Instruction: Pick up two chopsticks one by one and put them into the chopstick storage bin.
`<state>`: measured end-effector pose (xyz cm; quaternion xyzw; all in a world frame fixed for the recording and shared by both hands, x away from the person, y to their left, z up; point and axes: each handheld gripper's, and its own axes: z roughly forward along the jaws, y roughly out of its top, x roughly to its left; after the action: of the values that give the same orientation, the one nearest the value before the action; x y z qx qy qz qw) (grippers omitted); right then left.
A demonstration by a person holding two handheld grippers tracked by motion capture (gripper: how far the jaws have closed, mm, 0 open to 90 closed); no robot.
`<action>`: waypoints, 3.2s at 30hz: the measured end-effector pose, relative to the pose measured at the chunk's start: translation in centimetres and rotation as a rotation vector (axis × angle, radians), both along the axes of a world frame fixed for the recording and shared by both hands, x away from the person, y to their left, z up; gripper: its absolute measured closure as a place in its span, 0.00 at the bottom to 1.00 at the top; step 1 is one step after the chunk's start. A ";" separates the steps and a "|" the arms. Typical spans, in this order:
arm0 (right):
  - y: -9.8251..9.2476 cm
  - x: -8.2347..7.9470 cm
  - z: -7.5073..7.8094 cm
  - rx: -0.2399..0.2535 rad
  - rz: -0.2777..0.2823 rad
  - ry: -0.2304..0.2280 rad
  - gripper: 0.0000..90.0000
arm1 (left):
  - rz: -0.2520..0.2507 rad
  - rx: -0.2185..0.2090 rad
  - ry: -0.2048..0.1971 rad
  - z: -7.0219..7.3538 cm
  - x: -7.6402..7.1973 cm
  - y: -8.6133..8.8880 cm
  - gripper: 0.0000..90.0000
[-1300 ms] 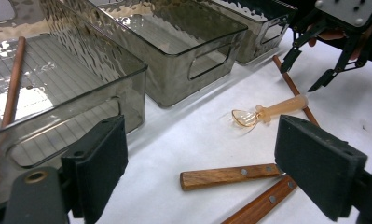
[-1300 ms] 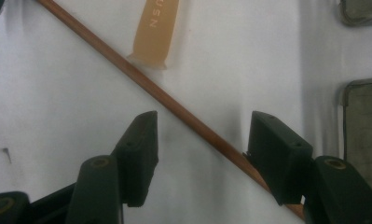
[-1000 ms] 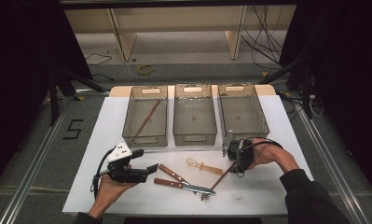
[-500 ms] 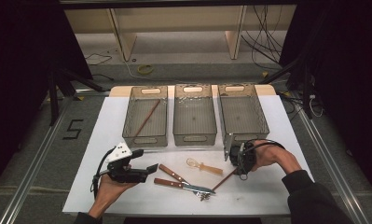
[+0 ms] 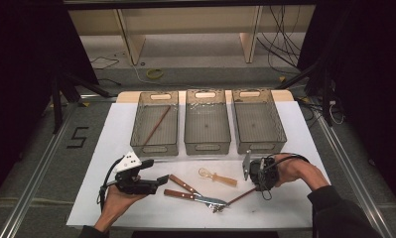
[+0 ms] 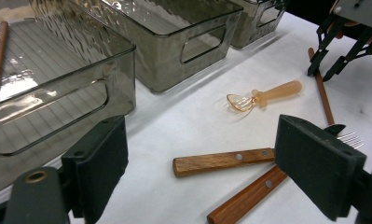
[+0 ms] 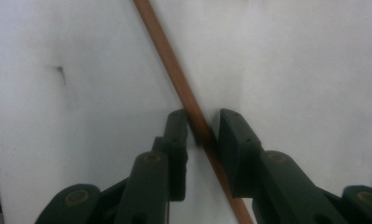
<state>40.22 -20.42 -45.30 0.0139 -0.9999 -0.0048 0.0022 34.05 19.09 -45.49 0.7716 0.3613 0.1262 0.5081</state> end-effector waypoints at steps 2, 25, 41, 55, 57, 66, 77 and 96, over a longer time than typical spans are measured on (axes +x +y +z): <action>-0.1 -0.3 0.0 -0.006 0.003 -0.001 0.83 | -0.002 -0.007 0.003 0.0 0.0 0.0 0.19; -1.5 -3.3 0.1 0.023 0.132 0.010 0.94 | -0.006 -0.010 0.010 -0.1 0.1 -0.2 0.19; 0.0 -5.0 1.6 0.151 0.183 0.030 0.95 | -0.004 -0.019 0.018 0.1 0.3 -0.2 0.19; 4.2 -4.3 3.1 0.210 0.226 -0.088 0.94 | -0.160 0.082 0.013 2.2 0.9 -3.9 0.21; 4.7 -4.2 3.2 0.215 0.235 -0.099 0.94 | -0.197 0.119 0.009 2.5 0.9 -4.9 0.21; 6.5 -4.0 3.4 0.220 0.255 -0.148 0.94 | -0.323 0.252 0.022 2.8 0.6 -8.2 0.28; 7.7 -4.0 3.7 0.214 0.259 -0.192 0.94 | -0.404 0.357 0.086 2.2 0.6 -10.7 0.39; 8.5 -4.1 3.9 0.222 0.264 -0.222 0.94 | -0.495 0.484 0.098 1.7 0.2 -12.3 0.77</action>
<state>36.16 -11.95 -41.44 0.1456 -0.9768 -0.1130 -0.1089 34.27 6.79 -43.76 0.9390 0.1469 0.0438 0.3078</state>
